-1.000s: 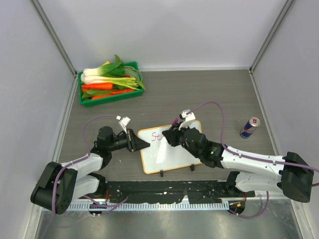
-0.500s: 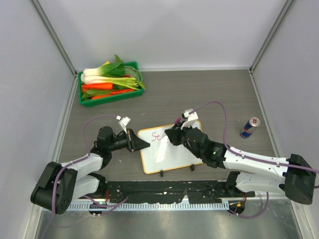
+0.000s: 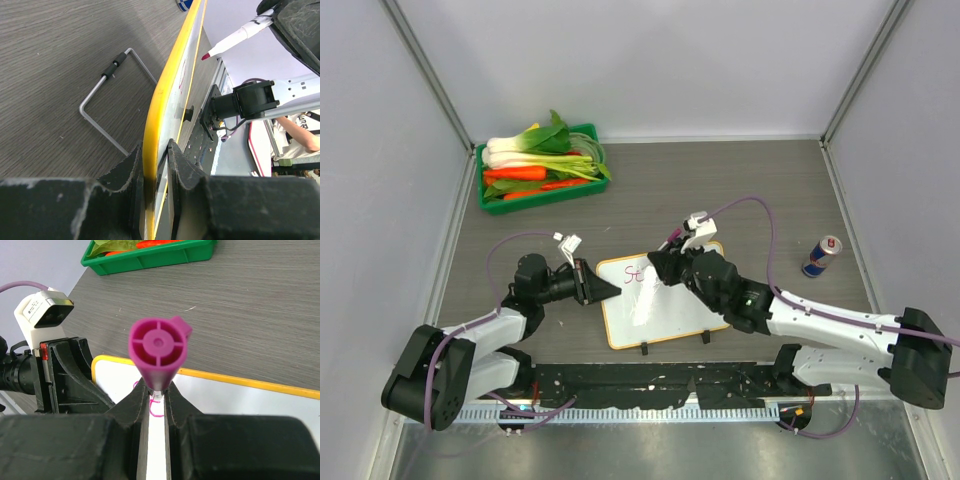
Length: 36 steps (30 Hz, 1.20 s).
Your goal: Write a sentence on the whiteboard
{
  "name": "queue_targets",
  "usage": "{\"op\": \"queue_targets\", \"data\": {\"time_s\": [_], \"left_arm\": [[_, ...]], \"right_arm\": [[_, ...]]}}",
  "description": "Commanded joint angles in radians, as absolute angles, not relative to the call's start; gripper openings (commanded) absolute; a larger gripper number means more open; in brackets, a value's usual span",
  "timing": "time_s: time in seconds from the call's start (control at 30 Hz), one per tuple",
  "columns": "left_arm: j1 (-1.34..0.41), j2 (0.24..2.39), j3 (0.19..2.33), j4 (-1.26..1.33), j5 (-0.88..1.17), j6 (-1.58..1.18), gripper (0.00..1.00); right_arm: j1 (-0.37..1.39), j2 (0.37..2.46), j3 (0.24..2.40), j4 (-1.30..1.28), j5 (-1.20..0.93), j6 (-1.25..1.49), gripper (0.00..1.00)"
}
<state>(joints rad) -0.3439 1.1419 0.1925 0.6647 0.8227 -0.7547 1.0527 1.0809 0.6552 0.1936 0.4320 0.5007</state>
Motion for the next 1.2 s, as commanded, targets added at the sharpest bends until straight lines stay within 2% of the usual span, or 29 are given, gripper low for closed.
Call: {"op": "queue_targets", "data": {"time_s": [0.0,0.6,1.17], "left_arm": [[-0.342,1.16,0.195,0.629,0.775,-0.692,0.0],[-0.342,1.158,0.195,0.632,0.776,-0.692,0.0],[-0.342,1.163,0.195,0.634,0.776,-0.692,0.0]], "right_arm": [[1.054,1.1,0.704,0.236,0.451,0.488,0.01],[1.054,1.103,0.654,0.196,0.505,0.495,0.01],[1.054,1.074,0.586,0.17,0.436,0.528,0.01]]}}
